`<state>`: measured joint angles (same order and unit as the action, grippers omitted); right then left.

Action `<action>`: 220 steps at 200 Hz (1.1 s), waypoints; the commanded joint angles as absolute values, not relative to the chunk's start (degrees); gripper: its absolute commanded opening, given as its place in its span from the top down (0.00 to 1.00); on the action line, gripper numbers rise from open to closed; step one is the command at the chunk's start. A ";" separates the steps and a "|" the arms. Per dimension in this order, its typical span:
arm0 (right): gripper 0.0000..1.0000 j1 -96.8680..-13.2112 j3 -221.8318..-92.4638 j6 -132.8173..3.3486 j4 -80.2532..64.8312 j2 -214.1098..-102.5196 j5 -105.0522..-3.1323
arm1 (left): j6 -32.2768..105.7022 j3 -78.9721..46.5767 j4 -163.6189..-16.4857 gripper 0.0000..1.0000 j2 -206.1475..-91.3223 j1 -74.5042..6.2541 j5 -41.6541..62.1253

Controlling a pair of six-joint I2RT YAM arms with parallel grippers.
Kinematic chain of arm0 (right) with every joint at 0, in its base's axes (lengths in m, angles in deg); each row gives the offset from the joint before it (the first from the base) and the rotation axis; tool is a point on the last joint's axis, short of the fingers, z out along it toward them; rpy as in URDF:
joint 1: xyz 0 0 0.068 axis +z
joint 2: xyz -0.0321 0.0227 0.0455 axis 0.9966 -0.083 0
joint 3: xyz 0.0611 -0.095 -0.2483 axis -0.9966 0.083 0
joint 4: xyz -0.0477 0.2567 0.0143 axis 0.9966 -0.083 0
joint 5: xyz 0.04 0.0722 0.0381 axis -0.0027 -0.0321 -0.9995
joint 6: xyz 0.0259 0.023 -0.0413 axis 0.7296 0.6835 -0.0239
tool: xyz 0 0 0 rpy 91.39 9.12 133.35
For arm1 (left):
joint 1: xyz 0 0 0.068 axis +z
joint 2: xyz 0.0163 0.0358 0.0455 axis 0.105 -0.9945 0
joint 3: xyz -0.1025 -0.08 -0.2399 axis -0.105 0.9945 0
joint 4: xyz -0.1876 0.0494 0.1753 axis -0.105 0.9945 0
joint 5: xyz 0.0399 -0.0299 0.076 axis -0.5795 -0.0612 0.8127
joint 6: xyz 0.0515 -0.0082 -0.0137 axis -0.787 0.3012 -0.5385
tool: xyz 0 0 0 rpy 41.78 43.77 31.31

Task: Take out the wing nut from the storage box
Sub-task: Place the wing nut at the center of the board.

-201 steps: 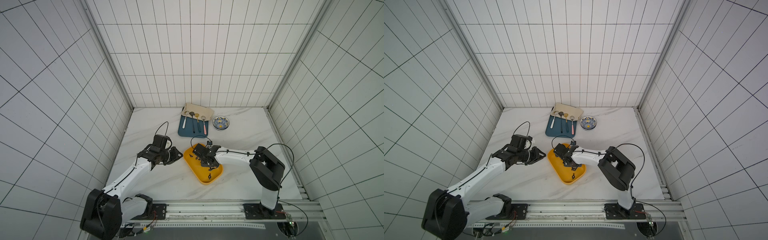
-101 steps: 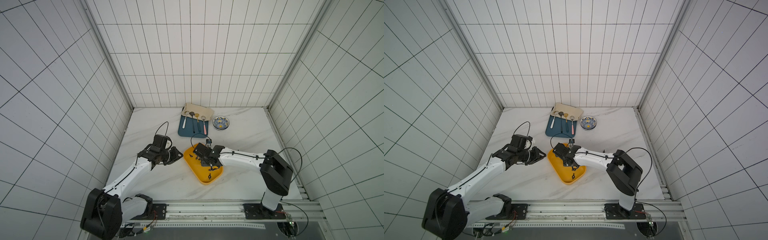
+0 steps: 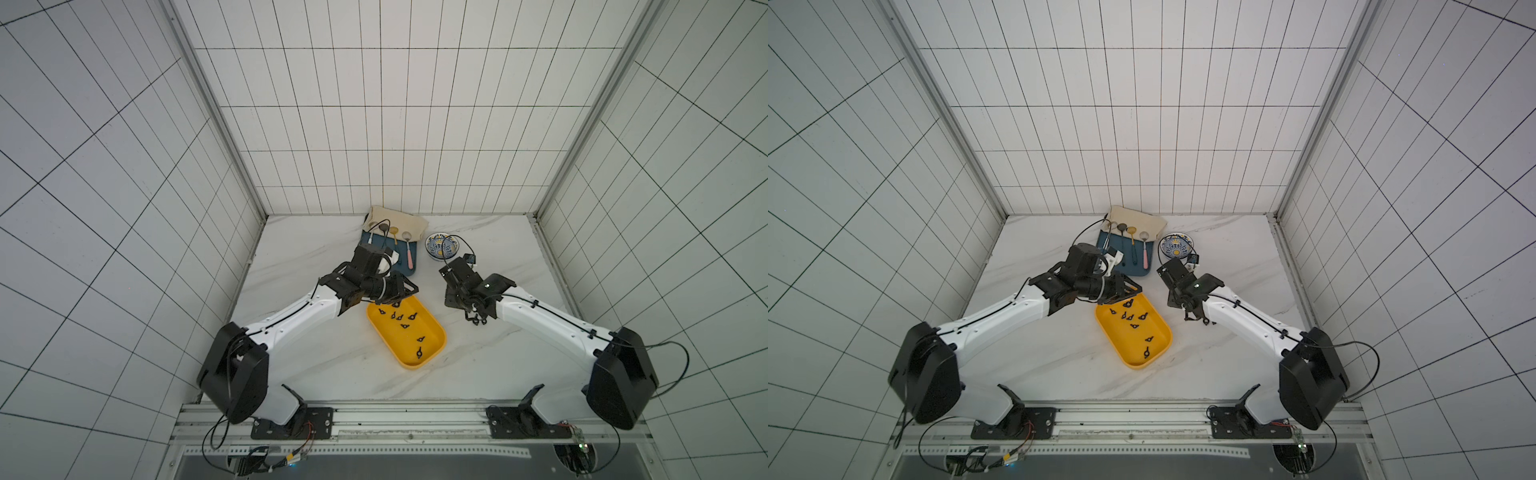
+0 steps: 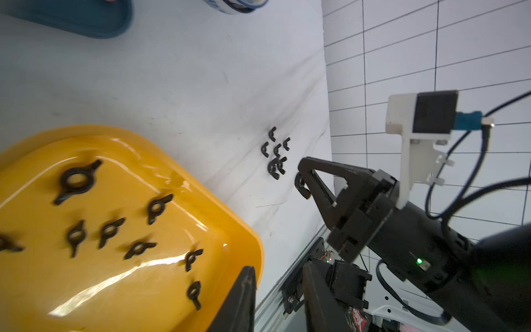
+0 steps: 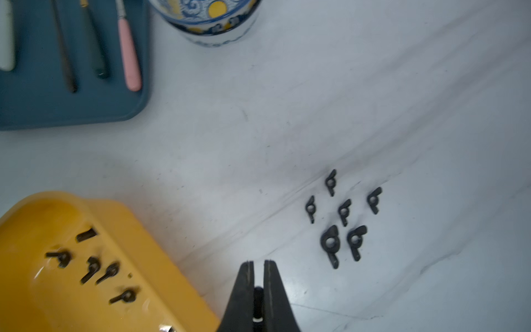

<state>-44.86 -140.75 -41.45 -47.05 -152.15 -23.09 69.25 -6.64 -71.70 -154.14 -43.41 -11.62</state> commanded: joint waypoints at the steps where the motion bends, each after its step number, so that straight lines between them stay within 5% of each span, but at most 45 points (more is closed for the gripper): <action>1: 1.00 -50.32 -138.08 -46.90 -45.63 -153.51 -26.77 | 75.44 -9.70 -83.49 0.68 -161.49 -45.44 -16.99; 48: 1.00 -56.43 -139.18 -50.24 -39.74 -157.92 -31.28 | 77.06 -14.87 -85.97 0.68 -169.92 -46.28 -18.58; 220: 1.00 -57.82 -144.65 -52.67 -34.67 -173.96 -32.69 | 75.52 -11.13 -85.90 0.65 -168.42 -45.04 -19.67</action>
<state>-57.49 -141.91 -51.77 -34.55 -172.56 -33.89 76.88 -11.95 -84.66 -170.01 -45.29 -19.36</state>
